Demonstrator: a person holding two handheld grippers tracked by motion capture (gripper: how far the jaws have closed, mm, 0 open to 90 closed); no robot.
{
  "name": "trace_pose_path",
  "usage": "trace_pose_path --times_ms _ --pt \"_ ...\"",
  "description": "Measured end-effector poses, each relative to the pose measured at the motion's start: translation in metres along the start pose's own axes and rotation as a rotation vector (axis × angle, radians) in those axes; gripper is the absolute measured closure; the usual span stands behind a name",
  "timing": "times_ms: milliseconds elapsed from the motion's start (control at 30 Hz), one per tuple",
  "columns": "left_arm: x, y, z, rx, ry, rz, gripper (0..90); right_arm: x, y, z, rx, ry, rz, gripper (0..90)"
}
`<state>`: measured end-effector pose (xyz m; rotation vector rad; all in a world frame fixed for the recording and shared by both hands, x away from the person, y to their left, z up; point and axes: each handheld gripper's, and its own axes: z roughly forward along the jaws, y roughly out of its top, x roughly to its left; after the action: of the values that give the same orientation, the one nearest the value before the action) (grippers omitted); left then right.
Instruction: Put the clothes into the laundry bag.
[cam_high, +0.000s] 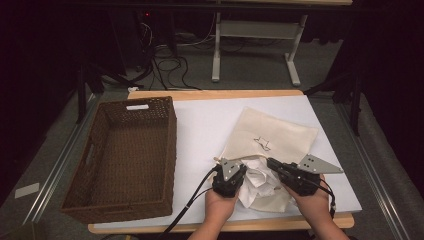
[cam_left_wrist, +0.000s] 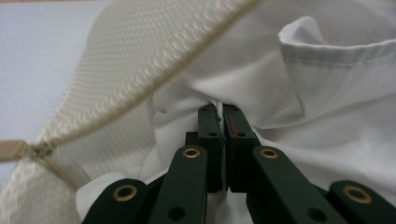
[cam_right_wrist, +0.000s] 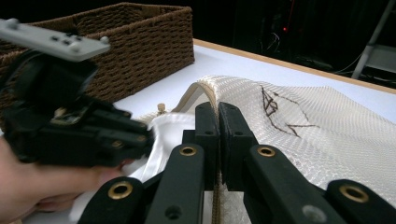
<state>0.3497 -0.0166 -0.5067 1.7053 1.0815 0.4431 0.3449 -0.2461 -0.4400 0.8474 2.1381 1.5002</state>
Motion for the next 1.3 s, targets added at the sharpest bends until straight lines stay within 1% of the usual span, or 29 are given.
trace_pose_path --times_ms 33,100,200,267,300,333,367,400,467,500,567,600,633,667,700,733,767,800,833,867,900,933,1000,1067,1100,1133,1167,1200,1300 --pt "0.002 0.003 0.004 -0.013 0.014 -0.015 87.4 0.0 0.0 0.0 0.0 0.0 0.003 87.9" --pt "0.003 0.003 0.005 -0.018 0.013 -0.022 87.2 -0.001 0.0 0.0 0.0 0.0 0.005 87.9" --pt "0.0 -0.002 -0.004 -0.04 0.021 0.023 82.7 -0.001 -0.001 -0.001 -0.001 0.003 0.003 87.9" --pt "0.0 -0.005 -0.013 -0.055 0.023 0.033 75.6 -0.001 -0.001 -0.001 0.001 0.005 0.005 87.9" --pt "0.0 -0.005 -0.013 -0.055 0.023 0.033 73.4 -0.001 -0.001 -0.001 0.002 0.006 0.003 87.9" --pt "0.0 -0.007 -0.017 -0.065 0.018 0.033 73.4 -0.001 -0.001 -0.001 0.002 0.006 0.003 87.9" --pt "-0.001 -0.008 -0.022 -0.074 0.018 0.038 71.2 -0.001 -0.001 0.0 0.002 0.008 0.001 87.9" --pt "-0.003 -0.011 -0.03 -0.083 0.019 0.053 65.4 0.0 0.0 0.0 0.004 0.006 0.001 87.9" --pt "-0.005 -0.013 -0.034 -0.083 0.013 0.061 59.9 0.0 0.0 0.0 0.004 0.006 -0.001 87.8" --pt "-0.01 -0.016 -0.041 -0.089 0.006 0.08 56.8 0.0 0.0 -0.001 0.005 0.004 0.003 87.8" --pt "-0.016 -0.02 -0.046 -0.095 -0.015 0.083 50.5 0.0 0.0 -0.001 0.006 0.0 0.002 87.8" --pt "-0.016 -0.02 -0.046 -0.095 -0.015 0.083 46.4 0.0 0.0 -0.001 0.006 0.0 0.002 87.8" --pt "-0.02 -0.022 -0.048 -0.097 -0.037 0.083 41.2 0.0 0.0 -0.001 0.003 0.001 0.0 87.8" --pt "-0.027 -0.026 -0.048 -0.1 -0.062 0.094 38.5 0.0 0.0 -0.001 0.003 0.0 0.003 87.8" --pt "-0.031 -0.029 -0.046 -0.099 -0.073 0.1 36.3 0.0 0.0 -0.001 0.004 0.002 0.007 87.8" --pt "-0.031 -0.029 -0.046 -0.099 -0.073 0.1 34.1 0.0 0.0 -0.001 0.004 0.002 0.007 87.8" --pt "-0.038 -0.031 -0.04 -0.071 -0.097 0.116 32.5 0.0 0.0 -0.001 0.005 0.002 0.004 87.8" --pt "-0.038 -0.031 -0.04 -0.071 -0.097 0.116 31.4 0.0 0.0 0.0 0.005 0.003 0.004 87.8" --pt "-0.045 -0.034 -0.033 -0.05 -0.113 0.14 30.4 0.0 0.0 0.0 0.004 0.003 0.001 87.8" --pt "-0.045 -0.034 -0.033 -0.05 -0.113 0.14 30.2 0.0 0.0 0.0 0.004 0.003 0.001 87.8" --pt "-0.048 -0.035 -0.029 -0.038 -0.118 0.153 30.2 0.0 0.0 0.0 0.004 0.003 0.003 87.8" --pt "-0.053 -0.036 -0.023 -0.015 -0.119 0.155 29.4 0.0 0.0 -0.001 0.003 0.002 0.004 87.8" --pt "-0.056 -0.036 -0.016 0.018 -0.103 0.168 29.3 -0.001 0.0 -0.001 0.003 0.003 0.005 87.8" --pt "-0.058 -0.035 -0.011 0.051 -0.084 0.183 33.6 -0.001 0.0 -0.001 0.002 0.004 0.004 87.8" --pt "-0.059 -0.033 -0.01 0.066 -0.069 0.183 38.5 -0.001 0.0 -0.001 0.002 0.004 0.005 87.8" --pt "-0.059 -0.032 -0.008 0.081 -0.071 0.181 42.7 -0.001 0.0 -0.001 0.002 0.004 0.007 87.8" --pt "-0.059 -0.03 -0.007 0.088 -0.06 0.191 48.5 0.0 0.0 -0.001 0.001 0.005 0.007 87.8" --pt "-0.06 -0.028 -0.006 0.097 -0.042 0.204 58.1 0.0 0.0 -0.001 0.002 0.004 0.005 87.8" --pt "-0.056 -0.023 -0.004 0.095 -0.03 0.195 76.7 0.0 0.0 -0.001 0.002 0.004 0.007 87.8"
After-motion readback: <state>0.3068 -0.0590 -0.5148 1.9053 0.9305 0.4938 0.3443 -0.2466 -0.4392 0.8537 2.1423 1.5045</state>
